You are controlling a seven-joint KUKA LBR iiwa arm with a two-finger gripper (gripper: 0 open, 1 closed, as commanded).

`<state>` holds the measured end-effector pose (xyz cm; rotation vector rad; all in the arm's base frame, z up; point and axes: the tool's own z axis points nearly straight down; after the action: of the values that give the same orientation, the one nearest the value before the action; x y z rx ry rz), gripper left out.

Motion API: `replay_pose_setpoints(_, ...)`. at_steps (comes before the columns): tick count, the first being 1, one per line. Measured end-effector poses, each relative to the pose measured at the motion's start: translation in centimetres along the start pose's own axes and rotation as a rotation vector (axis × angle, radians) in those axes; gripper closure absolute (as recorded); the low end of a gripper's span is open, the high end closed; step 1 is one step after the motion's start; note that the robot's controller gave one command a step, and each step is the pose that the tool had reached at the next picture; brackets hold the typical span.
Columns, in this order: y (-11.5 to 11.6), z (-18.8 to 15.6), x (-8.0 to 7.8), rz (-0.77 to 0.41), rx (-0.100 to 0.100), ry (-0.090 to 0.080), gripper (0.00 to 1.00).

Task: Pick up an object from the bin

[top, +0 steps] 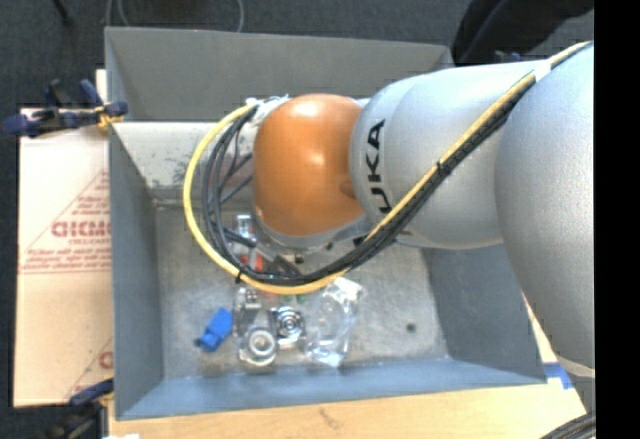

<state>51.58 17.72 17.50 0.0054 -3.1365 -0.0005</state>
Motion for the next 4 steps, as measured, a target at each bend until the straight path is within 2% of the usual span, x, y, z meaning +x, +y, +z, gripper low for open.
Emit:
replay_pose_setpoints(1, -3.8, 10.2, 2.1, 0.239, -0.006, -0.014, 0.0)
replay_pose_setpoints(2, -3.7, 10.0, 1.9, 0.244, -0.008, -0.017, 1.0)
replay_pose_setpoints(3, -15.2, 9.9, -0.1, 0.179, -0.01, -0.019, 1.0)
replay_pose_setpoints(4, -14.2, 0.4, -0.2, 0.256, -0.003, -0.015, 1.0)
